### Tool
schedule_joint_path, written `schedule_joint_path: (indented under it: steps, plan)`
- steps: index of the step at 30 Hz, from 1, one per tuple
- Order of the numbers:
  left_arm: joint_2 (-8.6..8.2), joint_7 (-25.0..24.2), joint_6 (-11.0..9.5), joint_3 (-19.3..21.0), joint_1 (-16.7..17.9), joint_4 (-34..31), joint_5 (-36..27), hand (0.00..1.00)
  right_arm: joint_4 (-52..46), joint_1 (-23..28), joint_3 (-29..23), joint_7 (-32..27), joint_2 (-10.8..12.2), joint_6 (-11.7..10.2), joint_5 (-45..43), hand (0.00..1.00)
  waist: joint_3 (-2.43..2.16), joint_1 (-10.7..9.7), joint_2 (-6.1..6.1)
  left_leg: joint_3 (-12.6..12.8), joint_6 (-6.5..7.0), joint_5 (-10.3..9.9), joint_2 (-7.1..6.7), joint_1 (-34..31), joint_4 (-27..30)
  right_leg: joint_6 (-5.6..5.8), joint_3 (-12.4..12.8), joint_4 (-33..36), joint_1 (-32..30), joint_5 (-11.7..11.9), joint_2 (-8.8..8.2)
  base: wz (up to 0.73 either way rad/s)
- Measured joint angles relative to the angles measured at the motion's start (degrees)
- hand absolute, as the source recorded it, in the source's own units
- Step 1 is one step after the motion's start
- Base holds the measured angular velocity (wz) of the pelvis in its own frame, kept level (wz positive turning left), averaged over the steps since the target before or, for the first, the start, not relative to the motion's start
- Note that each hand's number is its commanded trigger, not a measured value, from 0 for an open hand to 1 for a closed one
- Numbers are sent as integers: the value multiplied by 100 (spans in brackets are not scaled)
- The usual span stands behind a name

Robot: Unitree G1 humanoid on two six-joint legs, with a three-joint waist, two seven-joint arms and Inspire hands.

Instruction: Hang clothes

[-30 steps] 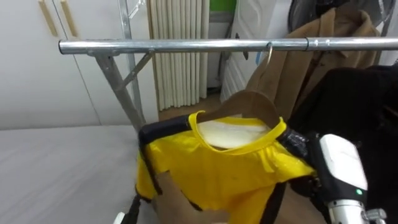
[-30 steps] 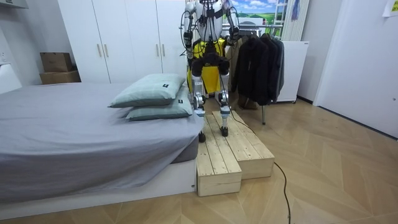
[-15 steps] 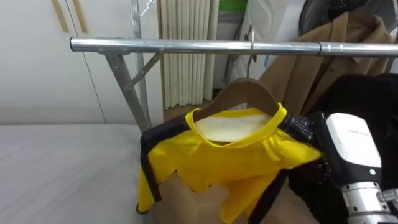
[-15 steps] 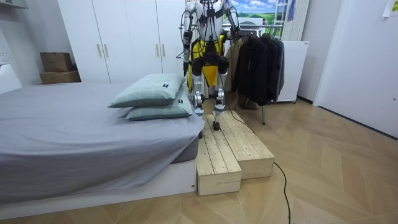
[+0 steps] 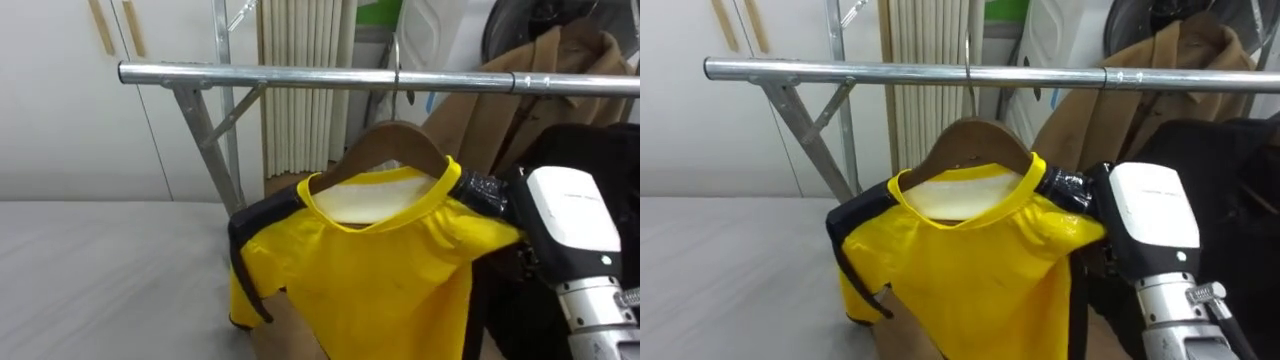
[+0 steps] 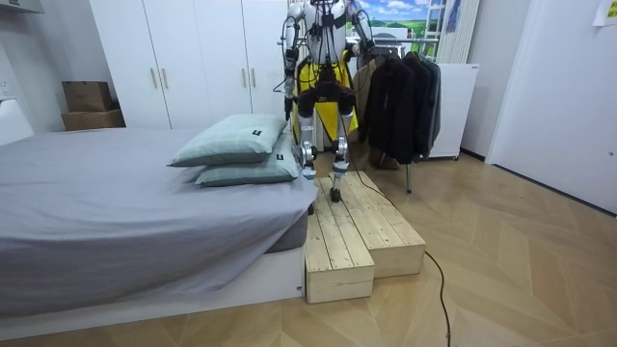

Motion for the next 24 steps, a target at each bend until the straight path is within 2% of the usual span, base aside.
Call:
schedule_joint_path:
  steps: [9, 17, 24]
  plan:
    - [4, 22, 0, -1, 6, 12, 15, 0, -16, -2, -20, 4, 1, -64, 387, 100, -2, 14, -31, -16, 0, 0, 2, 24, -1, 11, -80, -2, 29, -37, -25, 0]
    - [8, 117, 0, 2, -5, 12, 496, 0, 38, -8, -21, 137, 21, -57, 1181, 100, 2, 140, -33, -16, 1, 1, 3, 97, 1, 13, -173, -6, 102, -69, -71, 0]
    - [10, 139, 0, 2, -11, 14, 493, 0, 215, -35, -10, 451, 31, -35, 1354, 100, 32, 253, -68, -35, 1, 1, 2, 83, 2, 12, -221, 5, 102, -82, -88, 3]
